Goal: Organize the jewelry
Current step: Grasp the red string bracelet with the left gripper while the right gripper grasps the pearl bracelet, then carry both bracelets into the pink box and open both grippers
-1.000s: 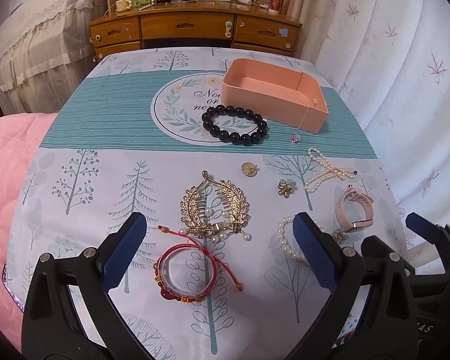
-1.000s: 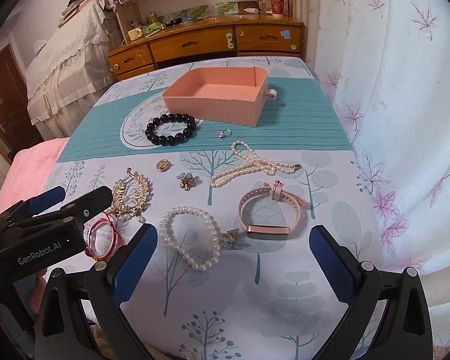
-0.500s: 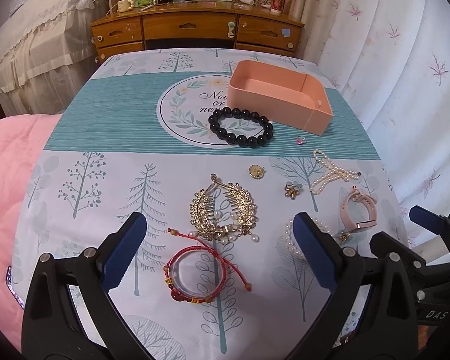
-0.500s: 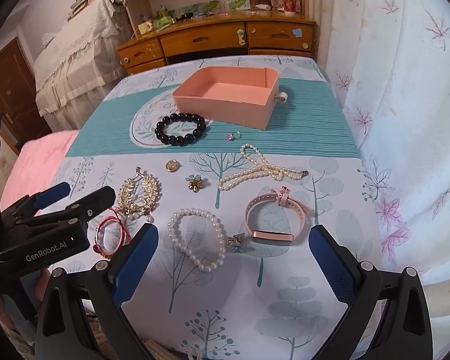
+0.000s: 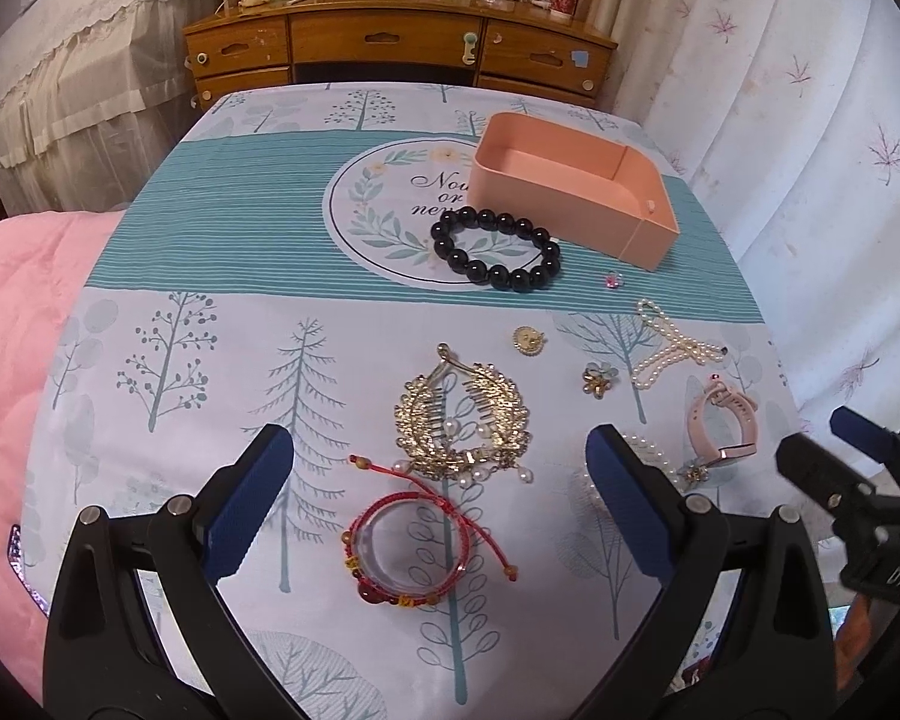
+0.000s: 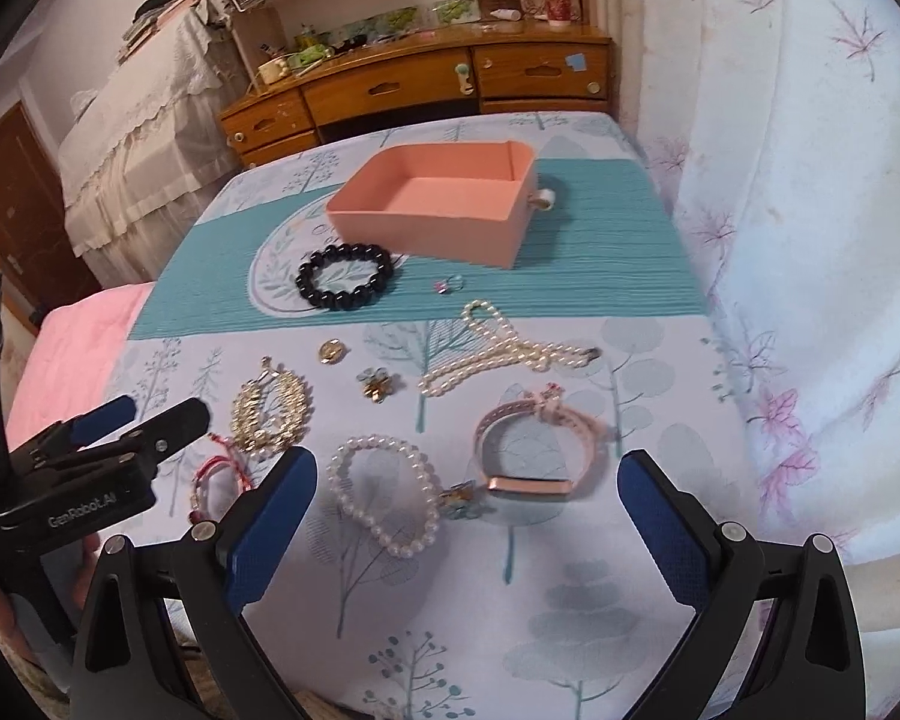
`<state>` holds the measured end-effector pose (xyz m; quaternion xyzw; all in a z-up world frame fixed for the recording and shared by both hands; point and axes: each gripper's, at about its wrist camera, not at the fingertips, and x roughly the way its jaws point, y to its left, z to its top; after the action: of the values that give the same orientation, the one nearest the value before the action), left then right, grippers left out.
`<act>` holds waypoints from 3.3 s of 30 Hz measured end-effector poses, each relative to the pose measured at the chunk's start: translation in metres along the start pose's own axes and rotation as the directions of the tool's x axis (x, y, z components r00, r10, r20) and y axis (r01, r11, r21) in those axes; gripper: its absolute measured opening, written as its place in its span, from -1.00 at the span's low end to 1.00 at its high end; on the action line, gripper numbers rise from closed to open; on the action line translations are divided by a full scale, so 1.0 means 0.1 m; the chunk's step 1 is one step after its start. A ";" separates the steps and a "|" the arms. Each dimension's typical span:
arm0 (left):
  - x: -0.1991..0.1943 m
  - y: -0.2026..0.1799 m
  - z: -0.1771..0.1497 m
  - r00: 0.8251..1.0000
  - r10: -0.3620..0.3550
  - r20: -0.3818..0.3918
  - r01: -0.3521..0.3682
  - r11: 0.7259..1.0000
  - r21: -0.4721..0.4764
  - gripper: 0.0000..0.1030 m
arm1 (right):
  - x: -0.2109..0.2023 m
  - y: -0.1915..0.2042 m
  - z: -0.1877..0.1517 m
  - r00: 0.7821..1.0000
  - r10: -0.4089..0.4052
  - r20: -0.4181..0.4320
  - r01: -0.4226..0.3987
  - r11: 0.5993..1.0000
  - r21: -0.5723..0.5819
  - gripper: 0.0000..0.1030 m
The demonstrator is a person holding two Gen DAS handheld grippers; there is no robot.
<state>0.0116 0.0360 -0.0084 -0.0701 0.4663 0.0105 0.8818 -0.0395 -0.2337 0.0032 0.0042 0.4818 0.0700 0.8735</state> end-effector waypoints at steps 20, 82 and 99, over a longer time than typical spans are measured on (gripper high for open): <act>0.15 0.43 0.02 0.994 0.084 -0.065 -0.083 0.996 0.023 0.89 | 0.25 -0.24 0.10 0.994 -0.071 -0.083 0.068 0.997 -0.042 0.50; 0.45 -0.10 0.56 0.974 0.027 -0.224 0.017 0.982 0.190 -0.83 | 0.60 0.62 0.84 0.979 0.029 -0.202 -0.097 0.938 -0.333 -0.86; 0.12 -0.60 1.89 0.997 0.009 0.079 -0.021 0.989 0.149 -0.83 | 0.33 0.12 2.11 0.991 0.040 0.124 -0.033 0.998 -0.059 -0.86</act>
<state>0.1789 0.0010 0.0936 0.0001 0.4313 -0.0151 0.9021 0.1546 -0.2054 0.0892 -0.0074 0.4236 0.0994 0.9004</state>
